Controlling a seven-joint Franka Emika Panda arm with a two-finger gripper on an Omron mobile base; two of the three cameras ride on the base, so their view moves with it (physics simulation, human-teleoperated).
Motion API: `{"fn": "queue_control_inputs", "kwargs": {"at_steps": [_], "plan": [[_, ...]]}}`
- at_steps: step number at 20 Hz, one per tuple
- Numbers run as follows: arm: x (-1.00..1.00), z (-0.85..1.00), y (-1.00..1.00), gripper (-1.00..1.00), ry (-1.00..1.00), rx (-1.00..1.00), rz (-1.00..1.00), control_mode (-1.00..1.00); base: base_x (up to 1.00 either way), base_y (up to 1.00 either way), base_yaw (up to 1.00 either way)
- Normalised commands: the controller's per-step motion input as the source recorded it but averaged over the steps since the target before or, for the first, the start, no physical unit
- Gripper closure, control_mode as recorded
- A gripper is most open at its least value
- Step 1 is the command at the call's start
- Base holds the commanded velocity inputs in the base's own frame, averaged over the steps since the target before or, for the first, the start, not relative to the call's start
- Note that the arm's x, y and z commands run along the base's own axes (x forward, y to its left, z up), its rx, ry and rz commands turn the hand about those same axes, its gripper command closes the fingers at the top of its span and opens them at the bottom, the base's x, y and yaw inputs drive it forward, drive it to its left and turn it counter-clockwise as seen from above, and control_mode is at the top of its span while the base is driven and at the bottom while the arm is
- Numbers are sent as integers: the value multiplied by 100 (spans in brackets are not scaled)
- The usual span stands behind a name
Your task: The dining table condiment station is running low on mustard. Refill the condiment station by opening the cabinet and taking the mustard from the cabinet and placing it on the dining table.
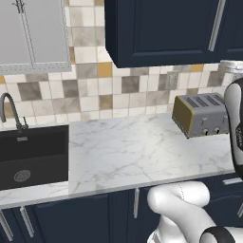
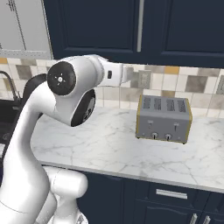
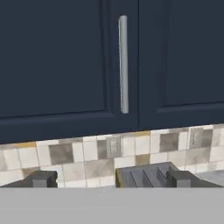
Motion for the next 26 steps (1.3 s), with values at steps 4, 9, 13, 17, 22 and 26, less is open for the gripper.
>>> {"fn": "queue_control_inputs", "kwargs": {"at_steps": [4,9,13,17,22,26], "plan": [[35,51,-37,-100,-44,4,0,-100,0,0,0],[58,15,-13,-100,-32,2,0,-100,0,0,0],[68,0,-7,-100,-10,0,0,-100,0,0,0],[65,1,-25,-100,0,0,0,-100,0,0,0],[44,5,-29,-100,0,0,0,-100,0,0,0],[54,1,-16,-100,0,0,0,-100,0,0,0]]}}
